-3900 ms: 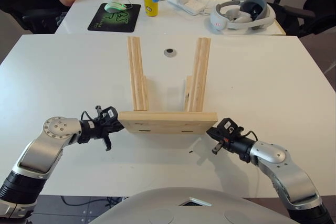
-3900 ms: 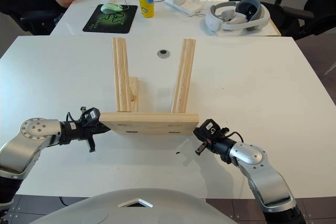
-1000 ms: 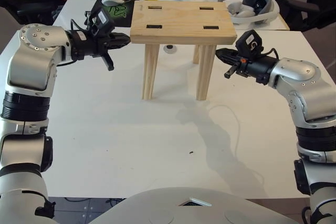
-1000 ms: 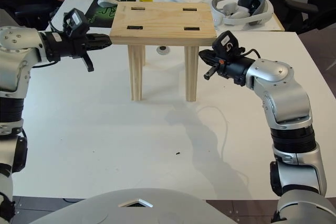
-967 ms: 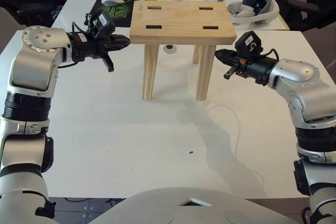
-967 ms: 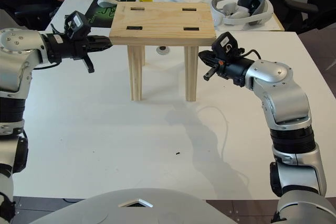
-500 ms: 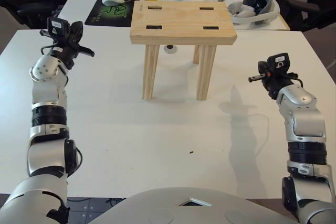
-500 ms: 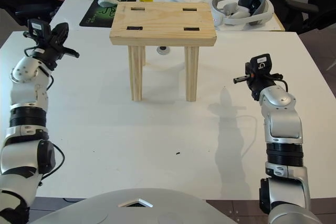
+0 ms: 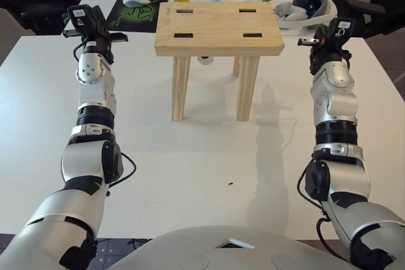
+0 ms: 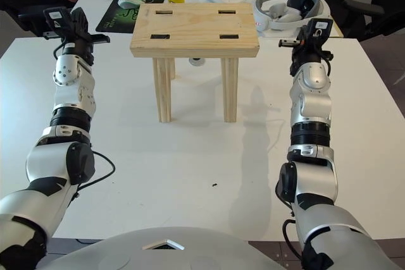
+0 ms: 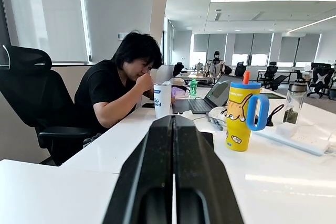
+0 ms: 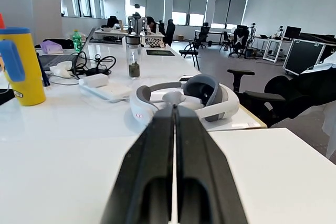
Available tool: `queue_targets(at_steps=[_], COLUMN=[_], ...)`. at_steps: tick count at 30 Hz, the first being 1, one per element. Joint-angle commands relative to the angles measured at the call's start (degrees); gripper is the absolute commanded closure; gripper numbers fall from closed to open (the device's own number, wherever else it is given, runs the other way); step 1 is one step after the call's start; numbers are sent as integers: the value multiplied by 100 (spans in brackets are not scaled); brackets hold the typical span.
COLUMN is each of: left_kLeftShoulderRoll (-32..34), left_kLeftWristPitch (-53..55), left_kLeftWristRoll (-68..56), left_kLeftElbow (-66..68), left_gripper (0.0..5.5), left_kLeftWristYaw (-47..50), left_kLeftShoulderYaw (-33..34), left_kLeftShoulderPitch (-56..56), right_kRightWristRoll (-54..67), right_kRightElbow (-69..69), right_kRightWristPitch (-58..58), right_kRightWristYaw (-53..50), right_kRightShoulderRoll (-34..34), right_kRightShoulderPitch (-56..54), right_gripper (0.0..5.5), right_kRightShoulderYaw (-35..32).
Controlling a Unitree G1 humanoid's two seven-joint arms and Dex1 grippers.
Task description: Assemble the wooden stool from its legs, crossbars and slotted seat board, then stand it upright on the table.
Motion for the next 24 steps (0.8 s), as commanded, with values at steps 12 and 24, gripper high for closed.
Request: queue_targets(at_steps=[12,24], left_kLeftShoulderRoll=[-97,-188], left_kLeftWristPitch=[-359,-475], left_kLeftWristRoll=[6,122], left_kLeftElbow=[436,469], left_gripper=[549,549], left_kLeftWristYaw=[-16,36], left_kLeftShoulderYaw=[29,-83], left_kLeftShoulderPitch=[-276,-302], right_kRightWristRoll=[-211,-193], right_kRightElbow=[952,1101], right_kRightWristPitch=[-584,-704], right_kRightWristYaw=[-202,-313], right_kRightShoulderRoll=[-46,51], right_kRightShoulderPitch=[-361,-359], right_gripper=[550,550], right_kRightShoulderYaw=[37,59])
